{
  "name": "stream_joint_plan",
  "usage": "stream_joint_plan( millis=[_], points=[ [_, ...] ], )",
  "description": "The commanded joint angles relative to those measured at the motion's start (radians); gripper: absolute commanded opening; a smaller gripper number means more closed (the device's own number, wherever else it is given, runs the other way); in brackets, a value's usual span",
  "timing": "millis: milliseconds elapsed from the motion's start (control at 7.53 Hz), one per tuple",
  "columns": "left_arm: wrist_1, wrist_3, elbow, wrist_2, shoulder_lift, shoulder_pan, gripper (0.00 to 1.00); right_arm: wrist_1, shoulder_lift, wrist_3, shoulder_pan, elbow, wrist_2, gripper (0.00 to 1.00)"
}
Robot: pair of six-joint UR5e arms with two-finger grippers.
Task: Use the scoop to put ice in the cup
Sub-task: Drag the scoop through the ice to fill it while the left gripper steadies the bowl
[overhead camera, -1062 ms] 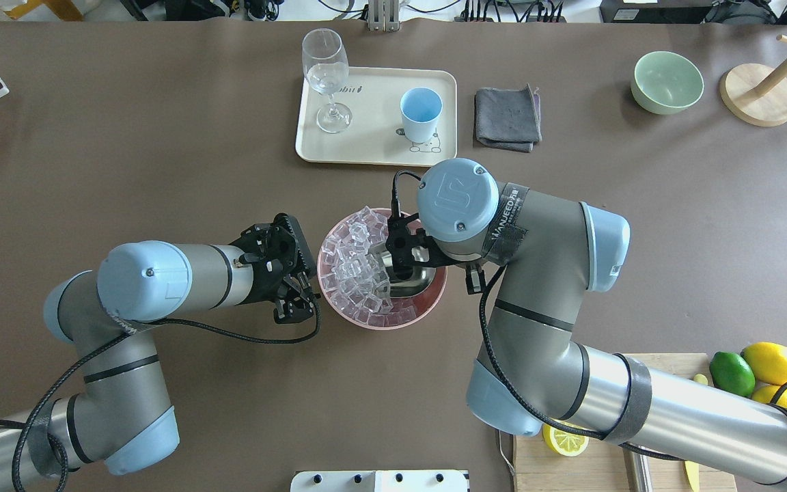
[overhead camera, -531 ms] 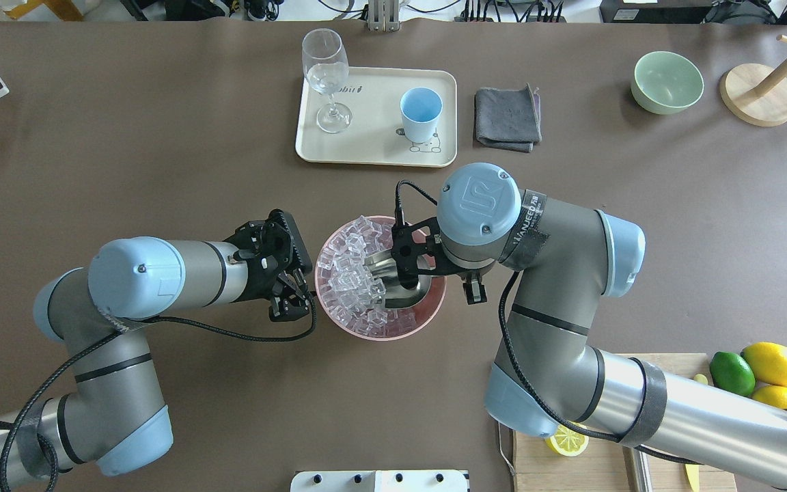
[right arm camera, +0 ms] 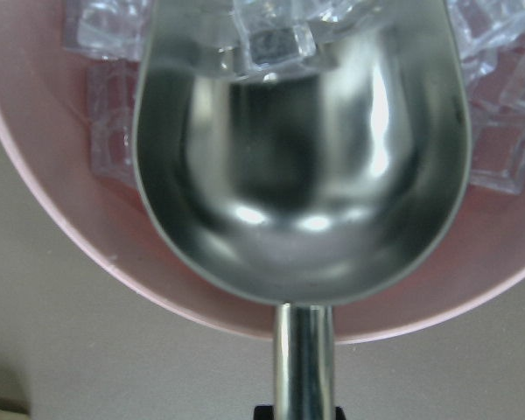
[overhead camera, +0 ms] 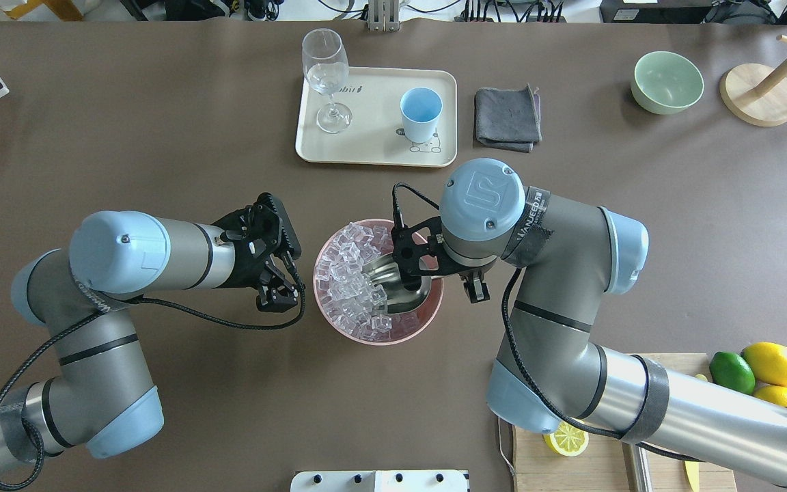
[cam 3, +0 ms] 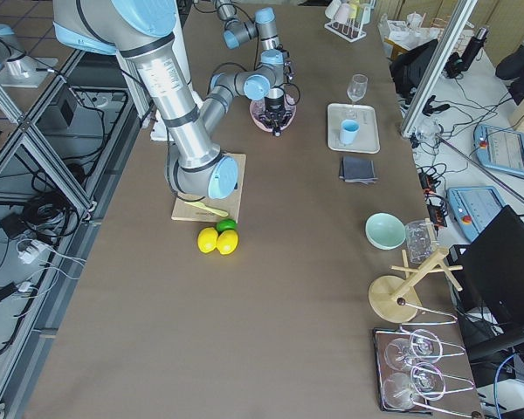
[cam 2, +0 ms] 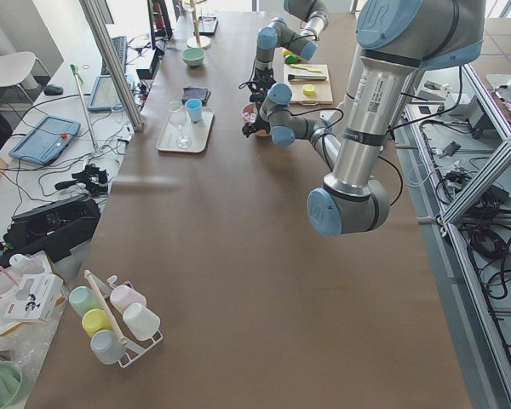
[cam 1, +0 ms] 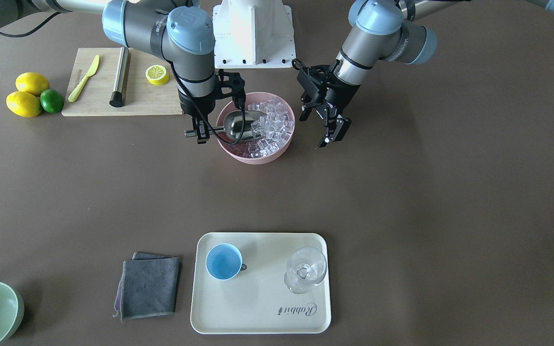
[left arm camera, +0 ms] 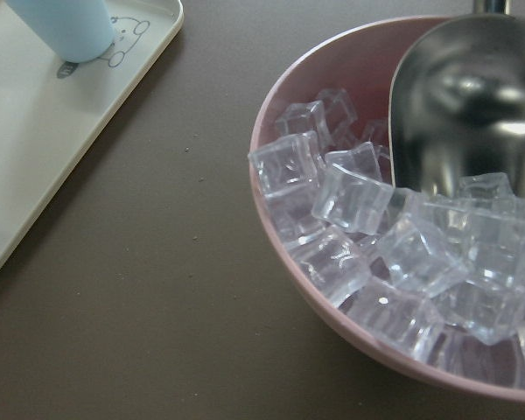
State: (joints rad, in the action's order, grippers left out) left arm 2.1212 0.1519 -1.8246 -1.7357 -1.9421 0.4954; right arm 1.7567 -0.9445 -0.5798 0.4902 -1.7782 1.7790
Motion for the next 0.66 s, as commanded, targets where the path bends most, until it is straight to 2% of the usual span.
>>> stream_joint_plan(
  millis=[0, 531],
  points=[
    [-0.023, 0.000, -0.010, -0.036, 0.002, 0.023, 0.98, 0.001, 0.001, -0.032, 0.031, -0.001, 0.057, 0.00],
    [-0.035, 0.000, -0.022, -0.042, 0.008, 0.025, 0.98, -0.083, -0.016, -0.038, 0.031, 0.002, 0.060, 0.00]
  ],
)
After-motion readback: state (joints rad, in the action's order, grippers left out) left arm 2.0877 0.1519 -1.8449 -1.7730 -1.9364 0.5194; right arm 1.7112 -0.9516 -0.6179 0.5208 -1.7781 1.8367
